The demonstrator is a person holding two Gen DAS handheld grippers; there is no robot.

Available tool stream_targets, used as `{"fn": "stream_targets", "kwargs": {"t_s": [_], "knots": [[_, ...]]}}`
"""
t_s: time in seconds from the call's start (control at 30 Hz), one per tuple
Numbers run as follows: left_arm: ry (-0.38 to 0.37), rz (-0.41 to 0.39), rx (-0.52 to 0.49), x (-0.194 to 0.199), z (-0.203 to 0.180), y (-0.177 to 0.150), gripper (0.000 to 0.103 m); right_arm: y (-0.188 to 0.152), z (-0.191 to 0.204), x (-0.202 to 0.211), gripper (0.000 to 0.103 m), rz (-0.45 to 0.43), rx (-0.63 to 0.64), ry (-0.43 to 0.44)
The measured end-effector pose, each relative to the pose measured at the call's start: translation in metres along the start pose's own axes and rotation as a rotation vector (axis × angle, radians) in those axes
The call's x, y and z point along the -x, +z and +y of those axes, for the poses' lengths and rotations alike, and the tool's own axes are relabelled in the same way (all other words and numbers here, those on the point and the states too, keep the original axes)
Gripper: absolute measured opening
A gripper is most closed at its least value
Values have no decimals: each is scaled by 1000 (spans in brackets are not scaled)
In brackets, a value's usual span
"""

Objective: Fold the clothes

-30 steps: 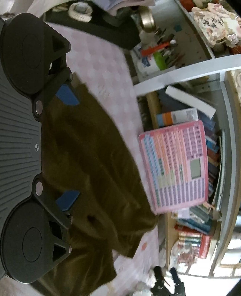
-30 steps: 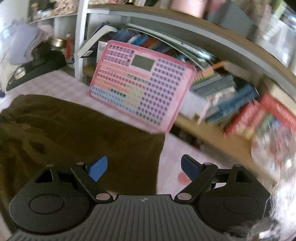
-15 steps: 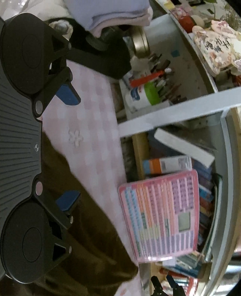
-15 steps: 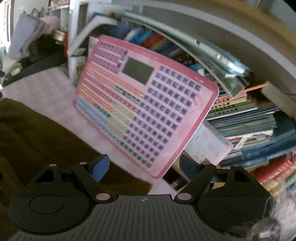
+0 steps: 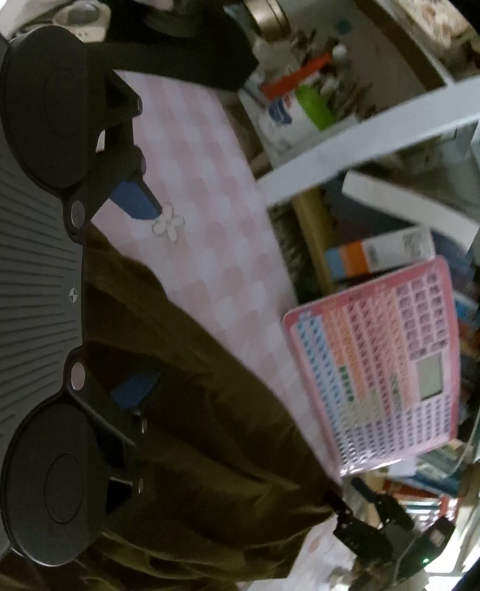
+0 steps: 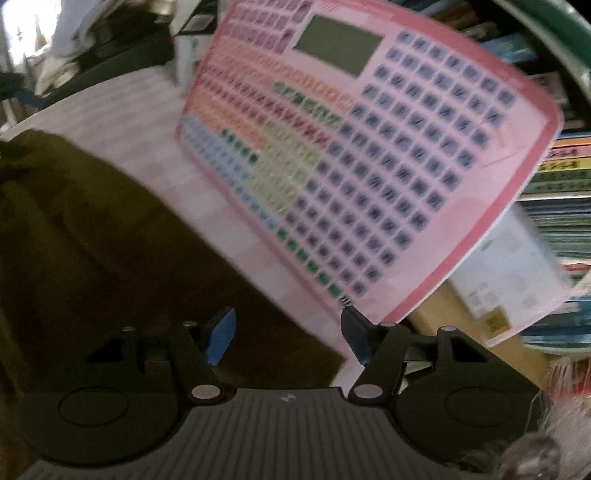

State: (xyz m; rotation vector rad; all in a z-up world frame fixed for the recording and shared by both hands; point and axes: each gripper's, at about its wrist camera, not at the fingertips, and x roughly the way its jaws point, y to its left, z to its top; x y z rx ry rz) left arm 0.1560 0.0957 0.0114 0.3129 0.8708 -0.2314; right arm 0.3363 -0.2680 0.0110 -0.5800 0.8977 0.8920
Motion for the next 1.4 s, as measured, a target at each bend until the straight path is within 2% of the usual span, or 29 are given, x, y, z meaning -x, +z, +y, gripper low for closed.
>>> {"fn": "stream_targets", "kwargs": {"t_s": [0.1,0.17,0.23,0.3,0.33,0.37,0.43,0.6,0.7,0.77,0.8,0.83,0.87,0.9,0.93,1.0,1.1,1.17,1.4], "knots": [[-21,31,-17,-9,1,1,82,-3,-1,-9,61,46,14,25],[-34,50,-26,-15,3,1,79,-5,-2,-15,58,64,20,16],[-37,61,-26,-20,4,2,74,-7,-3,-20,47,74,24,6],[-41,70,-23,-25,4,2,69,-8,-3,-22,41,73,29,-4],[-45,75,-23,-27,4,2,63,-9,-3,-23,40,75,32,-6],[-46,79,-25,-29,4,1,54,-9,-3,-23,40,79,35,-4],[-46,81,-33,-32,3,0,47,-8,-2,-24,39,88,44,5],[-55,84,-45,-36,2,-2,44,-6,1,-26,39,115,74,31],[-65,88,-38,-37,3,-3,43,-8,5,-27,43,150,144,62],[-77,93,-37,-39,3,-3,36,-6,3,-29,43,153,145,69],[-84,96,-36,-39,2,-3,33,-6,1,-29,39,157,134,89],[-88,98,-41,-39,2,-3,26,-6,-3,-29,27,160,121,115],[-90,99,-49,-39,1,-3,19,-6,-4,-29,20,161,112,126],[-93,101,-56,-38,0,-3,15,-7,-5,-29,7,160,106,127],[-96,102,-64,-38,0,-3,7,-7,-5,-28,1,159,101,129],[-94,68,-79,-26,-1,-2,5,-8,-4,-17,1,121,102,89],[-85,1,-93,-1,-1,0,5,-9,-5,23,1,-26,57,44],[-71,-33,-105,14,-1,0,5,-13,-2,48,1,-86,53,22],[-57,-104,-141,32,-11,6,5,-25,15,88,1,-141,58,-70]]}}
